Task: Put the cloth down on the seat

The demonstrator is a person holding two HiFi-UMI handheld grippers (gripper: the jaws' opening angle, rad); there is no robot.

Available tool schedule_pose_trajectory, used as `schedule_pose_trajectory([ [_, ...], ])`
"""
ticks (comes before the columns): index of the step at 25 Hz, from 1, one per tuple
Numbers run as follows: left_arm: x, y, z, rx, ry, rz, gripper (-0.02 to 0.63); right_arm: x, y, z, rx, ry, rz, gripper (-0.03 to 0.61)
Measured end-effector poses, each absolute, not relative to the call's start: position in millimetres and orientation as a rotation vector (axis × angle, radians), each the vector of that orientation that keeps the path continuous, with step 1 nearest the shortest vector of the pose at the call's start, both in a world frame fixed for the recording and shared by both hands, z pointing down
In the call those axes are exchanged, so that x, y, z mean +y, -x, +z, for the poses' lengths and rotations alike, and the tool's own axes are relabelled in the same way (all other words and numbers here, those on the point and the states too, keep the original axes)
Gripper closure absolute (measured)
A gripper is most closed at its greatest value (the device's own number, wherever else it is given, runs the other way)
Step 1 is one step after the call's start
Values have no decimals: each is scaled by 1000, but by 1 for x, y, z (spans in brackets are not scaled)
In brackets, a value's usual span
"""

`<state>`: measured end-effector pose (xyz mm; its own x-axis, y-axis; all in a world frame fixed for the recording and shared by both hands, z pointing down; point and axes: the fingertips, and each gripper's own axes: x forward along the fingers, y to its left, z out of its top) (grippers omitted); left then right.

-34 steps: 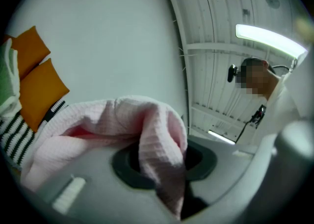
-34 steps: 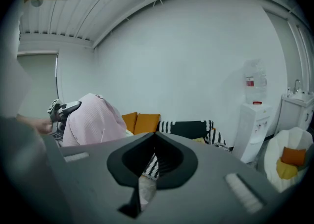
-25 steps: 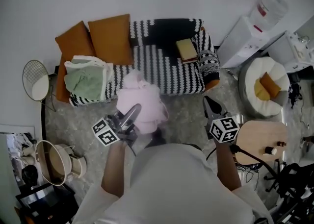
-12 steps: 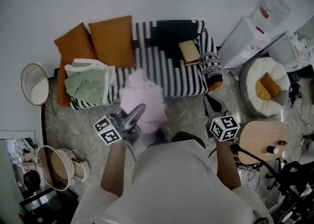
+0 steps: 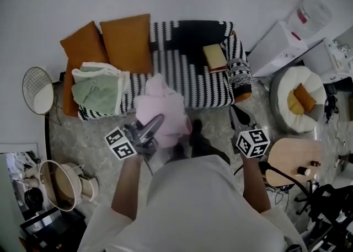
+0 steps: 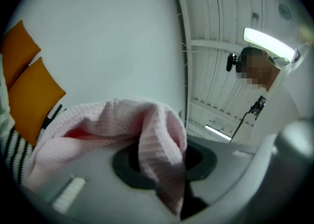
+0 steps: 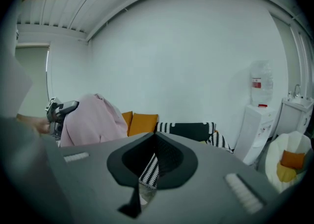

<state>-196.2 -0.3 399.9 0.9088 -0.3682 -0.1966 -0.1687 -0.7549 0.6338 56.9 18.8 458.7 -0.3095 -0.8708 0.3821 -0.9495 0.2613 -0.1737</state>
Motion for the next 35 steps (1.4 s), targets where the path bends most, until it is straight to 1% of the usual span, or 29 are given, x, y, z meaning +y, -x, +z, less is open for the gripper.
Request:
schedule_pose_trajectory([
  [14, -62, 165, 415, -493, -2395, -371, 512, -69, -73, 477, -2397, -1575, 600, 575],
  [35, -191, 70, 430, -668, -2416, -270, 512, -189, -157, 505, -2472, -1405, 678, 575],
])
